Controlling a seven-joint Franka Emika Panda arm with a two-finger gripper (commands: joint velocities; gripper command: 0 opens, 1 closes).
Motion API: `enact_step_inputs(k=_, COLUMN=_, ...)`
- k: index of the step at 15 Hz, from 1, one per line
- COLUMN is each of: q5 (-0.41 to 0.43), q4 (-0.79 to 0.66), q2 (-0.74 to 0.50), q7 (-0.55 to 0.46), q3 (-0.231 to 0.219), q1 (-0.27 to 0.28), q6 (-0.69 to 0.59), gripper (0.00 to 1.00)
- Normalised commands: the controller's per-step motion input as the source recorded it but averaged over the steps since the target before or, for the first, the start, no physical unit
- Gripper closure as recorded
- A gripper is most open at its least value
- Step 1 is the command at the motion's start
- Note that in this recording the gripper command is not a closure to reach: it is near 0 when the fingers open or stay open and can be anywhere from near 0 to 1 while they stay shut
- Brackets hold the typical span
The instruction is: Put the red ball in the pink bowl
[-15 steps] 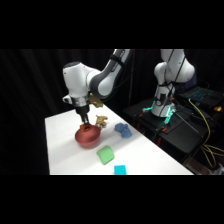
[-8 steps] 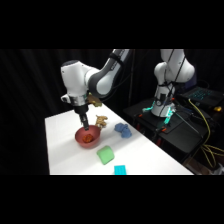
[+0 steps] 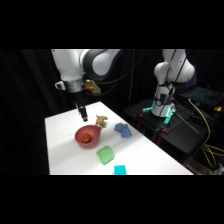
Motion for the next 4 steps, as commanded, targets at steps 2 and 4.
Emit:
enact_step_inputs(k=2, q5=0.024, q4=0.21, q2=-0.27, q7=0.02, q3=-0.003, q1=0.042, q6=-0.48, gripper=0.00)
enact_step_inputs(k=4, q5=0.015, q4=0.15, q2=-0.20, q7=0.01, q3=0.009, q1=0.040, q6=-0.33, gripper=0.00)
